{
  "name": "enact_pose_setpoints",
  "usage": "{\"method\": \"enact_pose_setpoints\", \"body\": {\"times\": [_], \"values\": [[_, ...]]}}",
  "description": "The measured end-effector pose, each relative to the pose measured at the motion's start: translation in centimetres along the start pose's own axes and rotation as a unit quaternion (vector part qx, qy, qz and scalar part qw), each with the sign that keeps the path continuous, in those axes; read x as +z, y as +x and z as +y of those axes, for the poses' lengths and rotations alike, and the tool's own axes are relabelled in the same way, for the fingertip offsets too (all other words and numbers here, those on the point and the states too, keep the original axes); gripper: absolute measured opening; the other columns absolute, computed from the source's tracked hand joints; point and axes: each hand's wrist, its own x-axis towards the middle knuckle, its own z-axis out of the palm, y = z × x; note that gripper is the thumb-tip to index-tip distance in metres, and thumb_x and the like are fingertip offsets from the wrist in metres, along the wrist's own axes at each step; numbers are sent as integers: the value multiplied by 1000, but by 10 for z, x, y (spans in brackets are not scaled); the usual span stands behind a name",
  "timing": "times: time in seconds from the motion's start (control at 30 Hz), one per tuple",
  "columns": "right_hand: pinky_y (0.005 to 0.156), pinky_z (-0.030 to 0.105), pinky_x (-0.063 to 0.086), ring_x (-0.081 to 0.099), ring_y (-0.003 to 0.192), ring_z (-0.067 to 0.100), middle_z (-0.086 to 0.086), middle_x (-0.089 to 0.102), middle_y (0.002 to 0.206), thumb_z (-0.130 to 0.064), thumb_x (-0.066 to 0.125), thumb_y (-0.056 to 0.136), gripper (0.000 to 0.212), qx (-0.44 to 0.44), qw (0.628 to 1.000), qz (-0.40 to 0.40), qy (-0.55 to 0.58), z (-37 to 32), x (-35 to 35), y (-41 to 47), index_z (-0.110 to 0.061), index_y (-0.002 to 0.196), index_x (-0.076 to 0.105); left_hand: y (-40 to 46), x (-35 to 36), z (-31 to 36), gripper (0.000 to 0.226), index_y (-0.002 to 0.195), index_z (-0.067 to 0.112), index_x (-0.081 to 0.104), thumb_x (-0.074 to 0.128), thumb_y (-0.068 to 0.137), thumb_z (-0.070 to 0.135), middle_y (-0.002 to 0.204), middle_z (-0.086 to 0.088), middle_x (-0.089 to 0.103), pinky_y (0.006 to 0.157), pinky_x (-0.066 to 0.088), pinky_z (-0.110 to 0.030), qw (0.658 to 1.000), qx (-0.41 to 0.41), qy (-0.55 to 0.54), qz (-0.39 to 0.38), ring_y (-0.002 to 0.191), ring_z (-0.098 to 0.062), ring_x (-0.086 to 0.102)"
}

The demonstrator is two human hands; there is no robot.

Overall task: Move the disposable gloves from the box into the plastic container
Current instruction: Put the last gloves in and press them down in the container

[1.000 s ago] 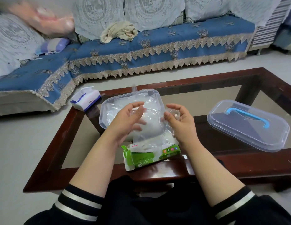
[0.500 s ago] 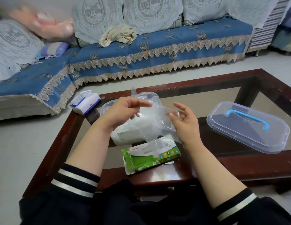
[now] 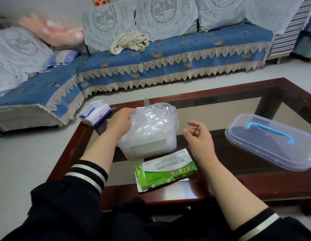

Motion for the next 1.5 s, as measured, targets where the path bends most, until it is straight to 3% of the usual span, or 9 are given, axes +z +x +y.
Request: {"method": "enact_pose_setpoints", "body": {"times": [0.2, 0.33, 0.5, 0.6, 0.73, 0.9, 1.2, 1.37, 1.5], "values": [[65, 26, 43, 60, 68, 1, -6, 64, 73, -17, 65, 89, 16, 19, 993, -84, -76, 6, 8, -7, -31, 94, 59, 15, 7, -7, 22, 115, 20, 61, 57, 94, 14, 126, 0, 54, 95, 42, -34, 986, 95, 127, 53, 114, -21, 50], [76, 34, 49, 60, 77, 10, -8, 60, 75, -31, 66, 86, 7, 9, 980, -103, -168, 9, 9, -8, -33, 90, 61, 18, 9, -15, 15, 102, 21, 69, 56, 94, 22, 111, -3, 55, 88, 36, -36, 958, 103, 234, 129, 106, -25, 43], [81, 28, 46, 54, 90, 4, -18, 64, 88, -45, 72, 78, 17, -68, 916, -225, -326, 8, 10, -13, -31, 85, 67, -14, 3, 13, 22, 99, 12, 67, 47, 100, 20, 93, -4, 63, 75, 41, -32, 949, 194, 76, 236, 86, -20, 53], [104, 33, 33, 39, 122, 15, -11, 53, 129, -51, 74, 73, 54, -78, 830, -322, -448, 18, 17, -15, -33, 121, 59, -65, 17, 30, 24, 96, 12, 66, 46, 99, 25, 82, 7, 61, 67, 40, -13, 951, 251, -91, 157, 70, 1, 52], [99, 32, 37, 43, 122, 23, -3, 52, 132, -41, 72, 77, 46, -107, 778, -347, -514, 30, 30, -17, -31, 120, 59, -110, 62, 19, 36, 119, 26, 56, 62, 88, 42, 104, 17, 63, 90, 48, -31, 984, 94, -104, -111, 98, -3, 61], [76, 28, 43, 57, 100, 19, -3, 65, 105, -28, 68, 81, 13, -78, 823, -287, -484, 26, 37, -21, -23, 92, 69, -118, 85, -8, 80, 138, 32, 36, 81, 71, 36, 119, 14, 58, 102, 41, -34, 981, 36, -88, -168, 117, -9, 53], [69, 33, 36, 55, 90, 23, 0, 61, 88, -28, 53, 95, 15, -124, 870, -210, -428, 20, 40, -21, -17, 85, 55, -119, 85, -11, 73, 133, 31, 43, 82, 71, 33, 120, 8, 58, 99, 41, -36, 985, 64, -43, -156, 113, -15, 52], [63, 27, 38, 54, 67, 13, -12, 56, 69, -18, 44, 100, 14, -144, 969, -60, -190, 1, 39, -34, -24, 89, 42, -116, 91, -16, 70, 127, 31, 43, 79, 68, 42, 119, 6, 59, 93, 44, -38, 985, 58, -10, -162, 111, -21, 52], [52, 19, 39, 46, 51, 0, -7, 50, 66, -15, 42, 101, 21, -99, 994, 21, -34, -9, 34, -34, -27, 85, 41, -118, 87, -11, 47, 123, 24, 52, 72, 82, 32, 110, 9, 61, 92, 45, -31, 985, 54, -86, -137, 107, -14, 57]]}}
